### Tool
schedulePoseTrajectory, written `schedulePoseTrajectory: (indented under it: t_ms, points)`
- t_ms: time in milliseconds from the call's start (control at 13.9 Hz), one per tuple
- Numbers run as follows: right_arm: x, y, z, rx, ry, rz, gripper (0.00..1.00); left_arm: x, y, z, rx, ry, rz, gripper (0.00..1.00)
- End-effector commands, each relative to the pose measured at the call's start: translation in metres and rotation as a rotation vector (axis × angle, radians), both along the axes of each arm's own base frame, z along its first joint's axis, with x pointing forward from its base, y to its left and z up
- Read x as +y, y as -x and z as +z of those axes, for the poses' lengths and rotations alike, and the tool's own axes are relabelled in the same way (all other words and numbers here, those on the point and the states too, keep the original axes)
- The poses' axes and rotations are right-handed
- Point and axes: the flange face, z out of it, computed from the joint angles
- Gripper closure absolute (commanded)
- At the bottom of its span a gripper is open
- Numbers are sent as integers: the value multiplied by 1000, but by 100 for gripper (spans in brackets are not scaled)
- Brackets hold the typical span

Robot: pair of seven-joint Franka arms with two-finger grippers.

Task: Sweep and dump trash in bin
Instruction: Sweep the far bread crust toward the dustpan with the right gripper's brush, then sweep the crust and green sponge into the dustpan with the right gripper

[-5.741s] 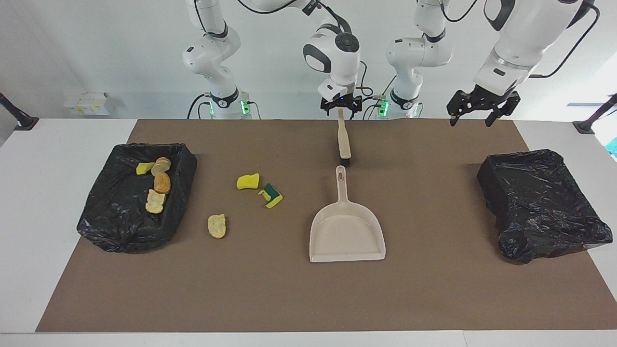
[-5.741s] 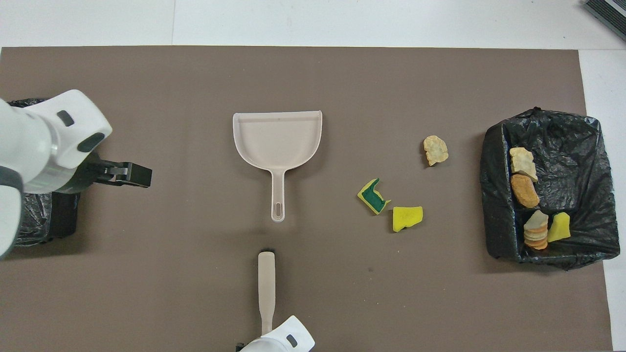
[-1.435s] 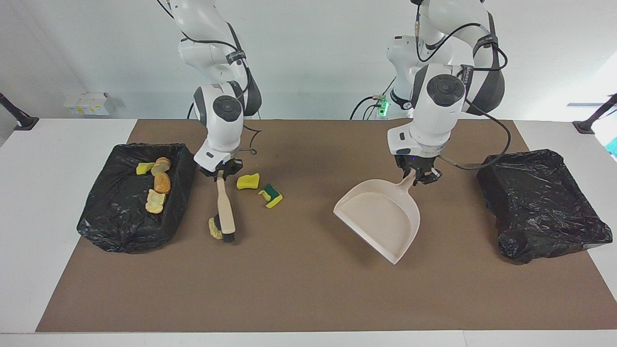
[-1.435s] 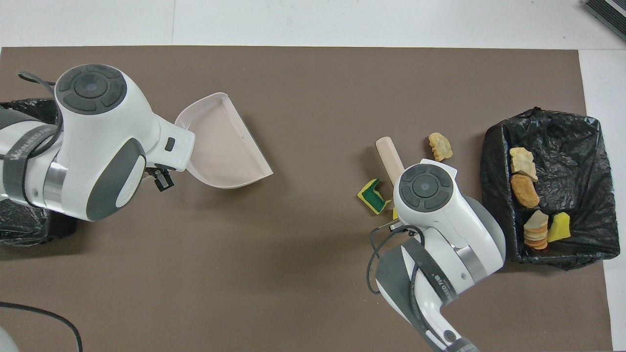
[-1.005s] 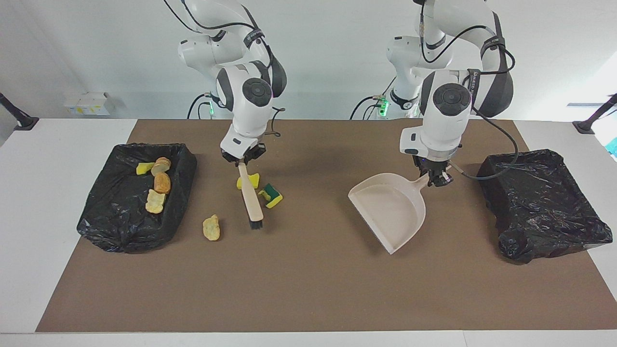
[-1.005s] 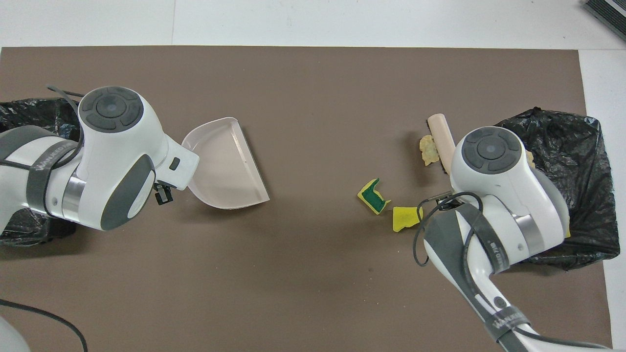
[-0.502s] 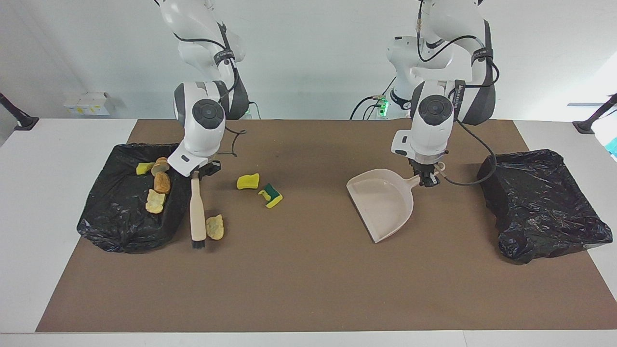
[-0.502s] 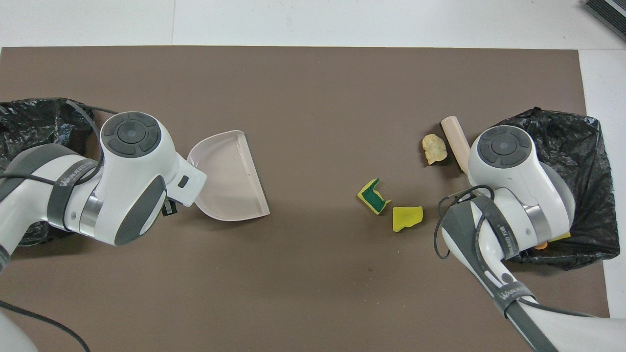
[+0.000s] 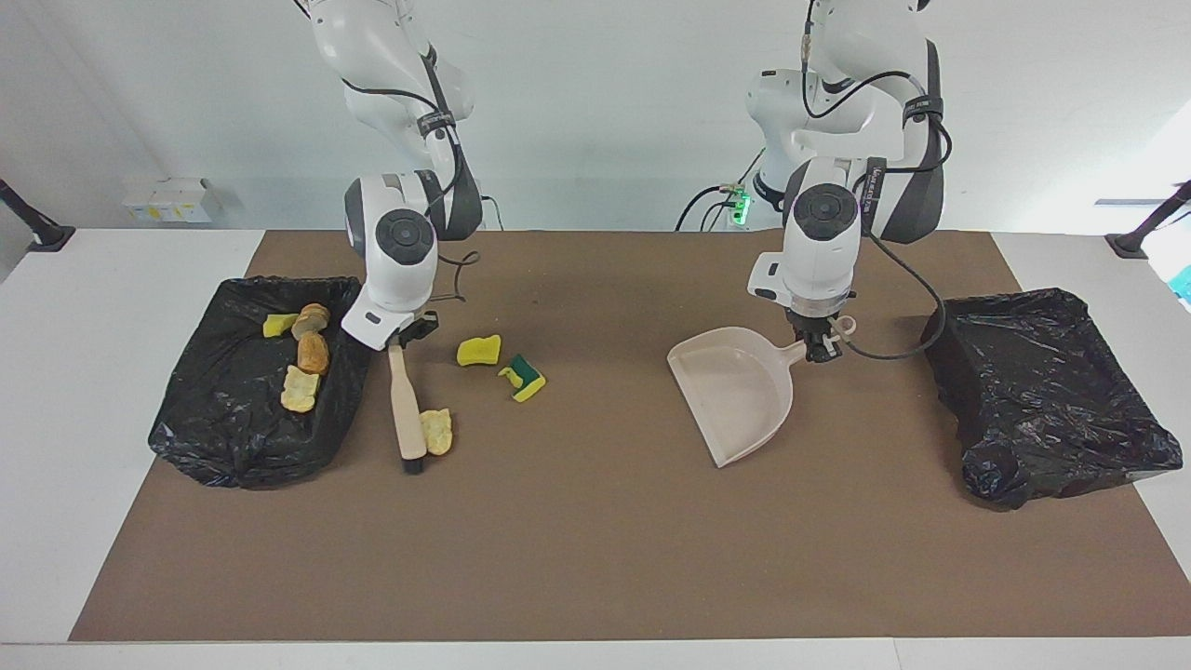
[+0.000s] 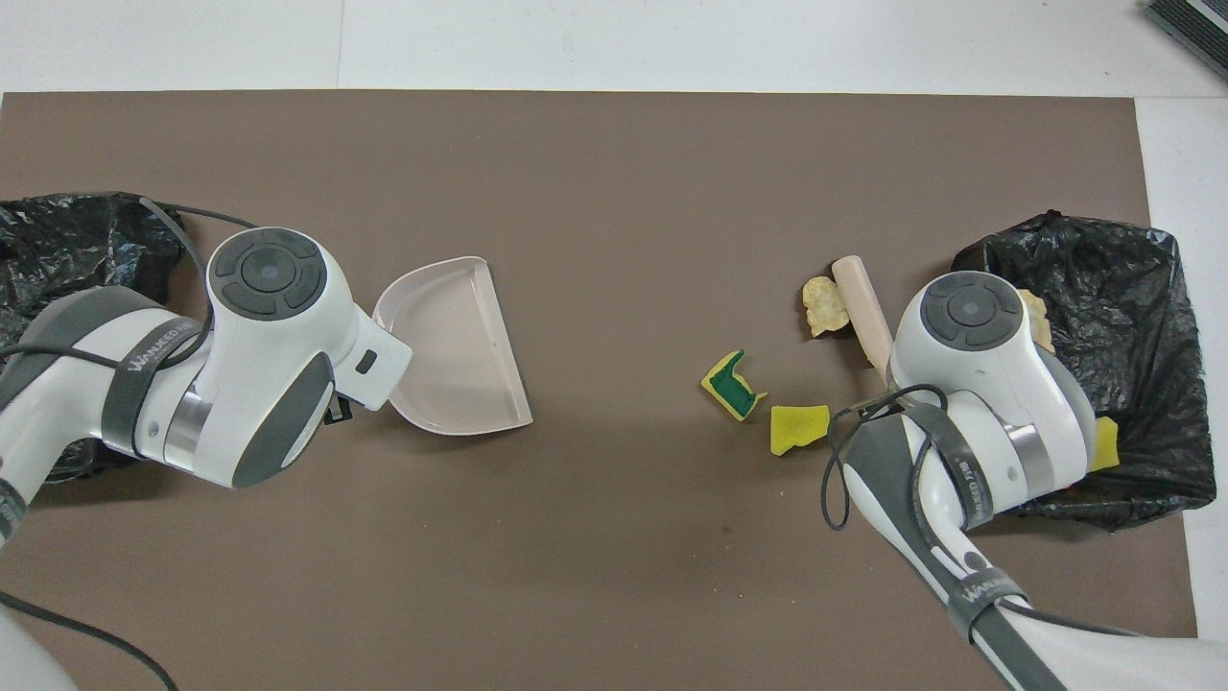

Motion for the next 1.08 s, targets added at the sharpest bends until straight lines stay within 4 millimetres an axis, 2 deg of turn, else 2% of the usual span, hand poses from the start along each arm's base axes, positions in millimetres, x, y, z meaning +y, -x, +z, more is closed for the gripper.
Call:
schedulePoseTrajectory:
  t_ms: [0, 287, 502, 718, 861, 1005]
  points:
    - [20, 19, 2, 20, -74, -16, 100, -14, 14, 0, -20, -1, -61, 100]
    - [72, 34, 7, 38, -109, 80, 100, -23, 19, -7, -9, -3, -88, 100]
    - [102, 35, 18, 26, -137, 155, 100, -35, 24, -7, -38, -2, -152, 100]
    - [103, 27, 42, 40, -149, 117, 100, -33, 25, -11, -37, -1, -150, 100]
    - [83, 28, 53, 44, -138, 44, 100, -30, 25, -13, -41, 4, -149, 100]
    - [75, 34, 52, 19, -110, -85, 100, -30, 25, -14, -39, 4, -147, 100]
